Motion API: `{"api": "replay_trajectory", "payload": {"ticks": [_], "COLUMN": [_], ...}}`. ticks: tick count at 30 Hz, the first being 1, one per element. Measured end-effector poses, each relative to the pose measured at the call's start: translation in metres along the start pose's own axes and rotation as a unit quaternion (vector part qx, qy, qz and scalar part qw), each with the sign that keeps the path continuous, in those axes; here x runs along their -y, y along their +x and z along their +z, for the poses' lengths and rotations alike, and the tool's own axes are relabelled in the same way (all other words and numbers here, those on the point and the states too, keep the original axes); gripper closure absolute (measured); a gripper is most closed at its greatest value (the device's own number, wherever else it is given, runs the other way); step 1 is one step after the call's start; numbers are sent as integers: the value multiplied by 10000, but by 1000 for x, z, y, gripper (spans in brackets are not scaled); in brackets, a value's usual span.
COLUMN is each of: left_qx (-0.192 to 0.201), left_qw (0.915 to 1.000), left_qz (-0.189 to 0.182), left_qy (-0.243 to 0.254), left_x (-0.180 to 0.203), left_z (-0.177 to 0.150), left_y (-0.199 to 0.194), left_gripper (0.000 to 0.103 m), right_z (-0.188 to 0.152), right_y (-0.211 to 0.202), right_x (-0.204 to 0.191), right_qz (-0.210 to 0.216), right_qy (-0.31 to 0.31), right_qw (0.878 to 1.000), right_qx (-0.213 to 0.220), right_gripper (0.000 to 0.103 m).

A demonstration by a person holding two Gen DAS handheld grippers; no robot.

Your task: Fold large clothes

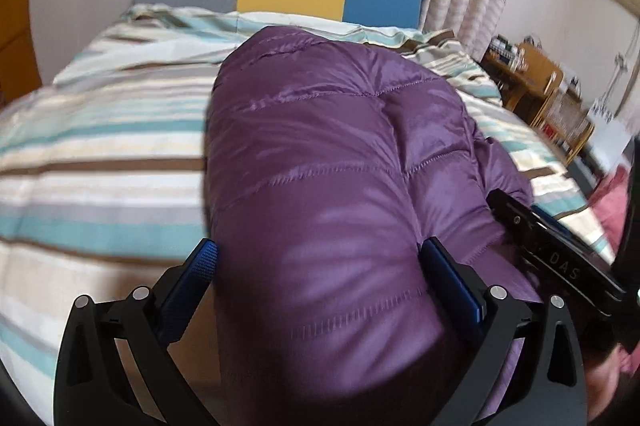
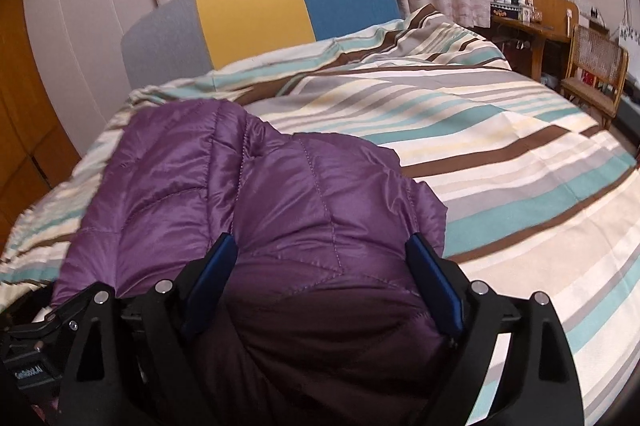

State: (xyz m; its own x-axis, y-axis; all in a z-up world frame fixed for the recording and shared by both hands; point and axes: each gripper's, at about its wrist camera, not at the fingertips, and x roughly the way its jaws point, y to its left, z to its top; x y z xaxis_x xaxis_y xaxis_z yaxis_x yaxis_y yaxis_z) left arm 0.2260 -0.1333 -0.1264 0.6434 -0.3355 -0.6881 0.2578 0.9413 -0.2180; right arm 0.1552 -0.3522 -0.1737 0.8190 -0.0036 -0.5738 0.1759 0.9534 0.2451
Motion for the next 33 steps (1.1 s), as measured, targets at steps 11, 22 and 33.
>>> {"api": "replay_trajectory", "payload": {"ticks": [11,22,33], "left_qx": [-172,-313,-641], "left_qw": [9990,9943,9827], "left_qz": [-256,-887,-1513], "left_qy": [317,-506,-854], "left_x": [5,-22,-37], "left_z": [-28,-31,-9], "left_y": [-16,-21,-15], "left_gripper": [3,3,3], "right_z": [-50,-53,-32], "right_y": [-55,-61,-44], "right_x": [37,50,70], "right_qz": [15,405,1345], "right_qy": [615,1000,1877], "right_qw": [9975,9934,9693], "right_qx": [-343,-401,-840], "right_gripper": [6,4,4]}}
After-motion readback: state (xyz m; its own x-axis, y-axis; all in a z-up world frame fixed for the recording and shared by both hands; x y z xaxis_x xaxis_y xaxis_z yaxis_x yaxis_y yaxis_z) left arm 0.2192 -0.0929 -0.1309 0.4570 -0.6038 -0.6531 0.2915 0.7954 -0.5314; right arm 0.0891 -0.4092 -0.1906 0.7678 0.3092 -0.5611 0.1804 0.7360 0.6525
